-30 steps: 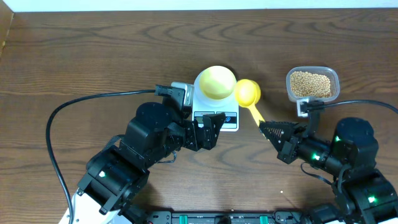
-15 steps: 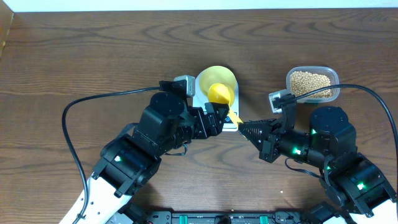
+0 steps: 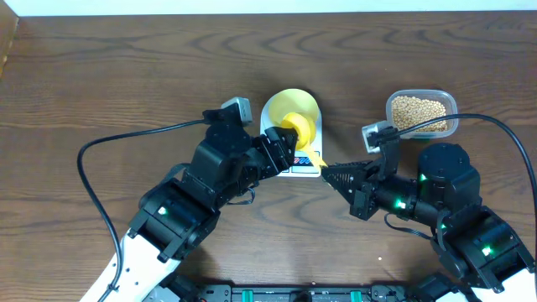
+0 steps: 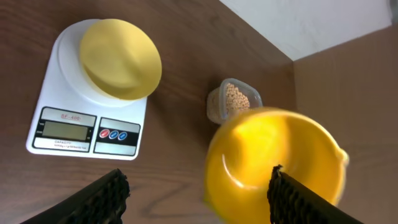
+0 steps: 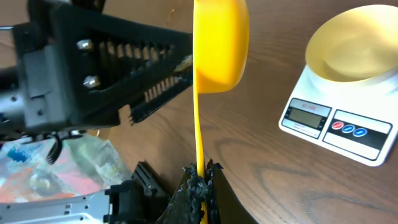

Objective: Scoop item into bowl and weigh 50g on scale
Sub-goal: 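Release the scoop from the left gripper, right gripper holding the handle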

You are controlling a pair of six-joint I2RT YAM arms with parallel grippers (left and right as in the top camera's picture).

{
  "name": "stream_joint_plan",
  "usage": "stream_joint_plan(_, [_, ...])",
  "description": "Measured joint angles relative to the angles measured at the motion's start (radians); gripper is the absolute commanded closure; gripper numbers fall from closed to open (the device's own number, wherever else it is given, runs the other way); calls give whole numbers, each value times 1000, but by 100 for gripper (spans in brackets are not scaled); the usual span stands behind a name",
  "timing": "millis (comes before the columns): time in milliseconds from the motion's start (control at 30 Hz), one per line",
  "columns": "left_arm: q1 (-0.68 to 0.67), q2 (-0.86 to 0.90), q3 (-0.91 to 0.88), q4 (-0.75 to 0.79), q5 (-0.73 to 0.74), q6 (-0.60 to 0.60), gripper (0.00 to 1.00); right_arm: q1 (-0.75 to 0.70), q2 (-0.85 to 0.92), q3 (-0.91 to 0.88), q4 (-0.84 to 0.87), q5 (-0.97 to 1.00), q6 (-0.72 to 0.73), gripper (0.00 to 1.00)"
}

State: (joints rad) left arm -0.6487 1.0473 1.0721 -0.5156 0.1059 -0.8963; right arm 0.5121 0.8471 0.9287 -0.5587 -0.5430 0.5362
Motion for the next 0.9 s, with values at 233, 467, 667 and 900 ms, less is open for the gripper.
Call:
stream_joint_plan(233, [0, 19, 0, 1, -5, -23, 50, 0, 0, 0, 0, -57, 0, 99])
stream_joint_plan(467, [0, 19, 0, 6, -5, -23, 67, 0, 0, 0, -6, -89, 0, 99])
stream_joint_plan(667, [0, 19, 0, 21, -5, -24, 81, 0, 0, 0, -6, -98, 0, 99])
stream_joint_plan(900, [0, 19, 0, 21, -7, -20, 92, 0, 0, 2, -6, -93, 0, 99])
